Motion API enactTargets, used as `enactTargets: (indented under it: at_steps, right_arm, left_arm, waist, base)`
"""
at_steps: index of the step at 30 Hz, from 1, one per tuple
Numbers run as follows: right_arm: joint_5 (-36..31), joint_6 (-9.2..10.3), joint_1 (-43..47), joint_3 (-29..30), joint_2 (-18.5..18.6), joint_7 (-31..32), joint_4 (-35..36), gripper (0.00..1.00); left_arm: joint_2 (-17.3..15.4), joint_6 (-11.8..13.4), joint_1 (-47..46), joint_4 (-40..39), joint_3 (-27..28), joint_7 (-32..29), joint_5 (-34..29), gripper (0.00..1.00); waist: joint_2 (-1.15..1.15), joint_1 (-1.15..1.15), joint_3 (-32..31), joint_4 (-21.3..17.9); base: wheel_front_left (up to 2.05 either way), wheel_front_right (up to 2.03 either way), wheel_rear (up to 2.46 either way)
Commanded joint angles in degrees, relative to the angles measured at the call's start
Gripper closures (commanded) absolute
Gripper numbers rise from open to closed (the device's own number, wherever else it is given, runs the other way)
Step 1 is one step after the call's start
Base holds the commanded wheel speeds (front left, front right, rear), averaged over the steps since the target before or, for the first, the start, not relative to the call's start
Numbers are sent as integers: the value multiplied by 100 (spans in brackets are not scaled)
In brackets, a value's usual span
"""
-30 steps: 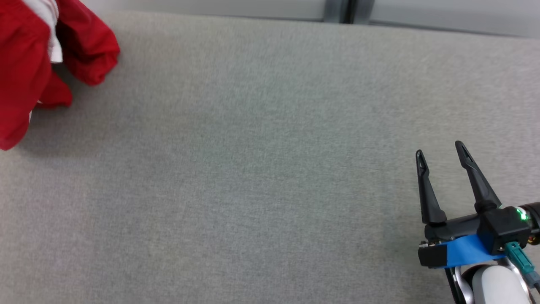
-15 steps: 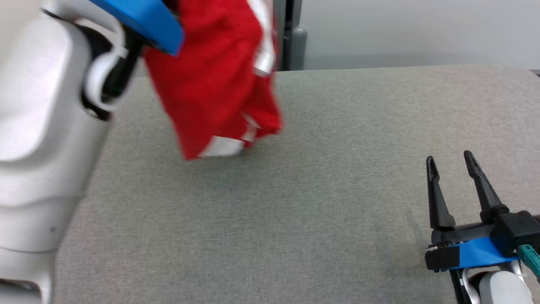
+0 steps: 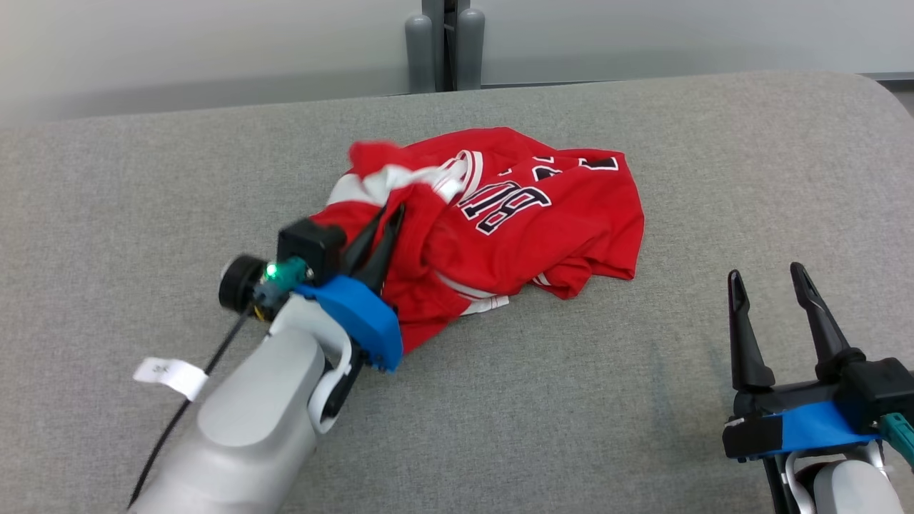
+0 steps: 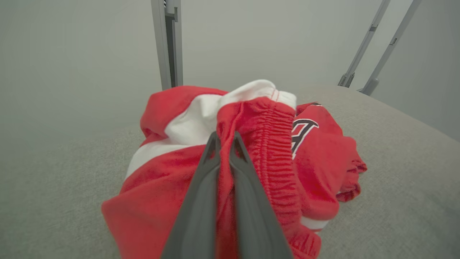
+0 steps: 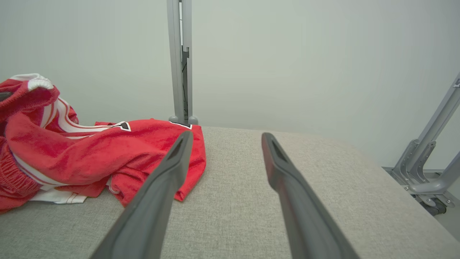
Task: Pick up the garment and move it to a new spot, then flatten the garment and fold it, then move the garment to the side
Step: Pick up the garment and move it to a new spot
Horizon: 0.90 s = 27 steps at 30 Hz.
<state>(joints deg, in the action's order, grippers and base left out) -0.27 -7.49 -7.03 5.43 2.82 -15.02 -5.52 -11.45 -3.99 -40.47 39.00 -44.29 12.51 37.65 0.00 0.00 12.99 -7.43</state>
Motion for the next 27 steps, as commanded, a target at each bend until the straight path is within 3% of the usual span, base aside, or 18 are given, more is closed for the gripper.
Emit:
enactTargets:
  at_steps: [1, 2, 5, 6, 7, 14, 27]
  right_arm:
    - [55, -1, -46, -13, 11, -23, -27, 0]
    - [51, -1, -49, -19, 12, -23, -48, 0]
    - [9, -1, -53, -13, 12, -23, -104, 0]
    - [10, -1, -54, -16, 11, -23, -123, 0]
    - [7, -1, -54, -25, 11, -23, -147, 0]
    - [16, -1, -42, -103, 13, -23, -226, 0]
    - [-15, -1, 253, -286, 12, -23, -320, 0]
  left_arm:
    - [52, 19, 68, 188, -38, 76, -58, 100]
    - [105, 21, 101, 369, -50, 123, -91, 96]
    - [235, -41, 134, 751, -88, 209, -154, 41]
    - [275, -49, 123, 840, -72, 233, -157, 17]
    - [319, -47, 114, 921, -36, 239, -160, 2]
    - [476, -34, 240, 781, 222, 273, -429, 0]
    - [312, 131, 1521, -527, 1053, 276, -1117, 0]
  waist:
    - [0, 0, 23, 6]
    - [0, 0, 35, 14]
    - [0, 0, 44, 64]
    - [0, 0, 32, 89]
    - [0, 0, 12, 113]
    - [0, 0, -188, 278]
    - [0, 0, -748, 324]
  base:
    - [0, 0, 0]
    - [0, 0, 0]
    - [0, 0, 0]
    - [0, 0, 0]
    - [0, 0, 0]
    - [0, 0, 0]
    - [0, 0, 0]
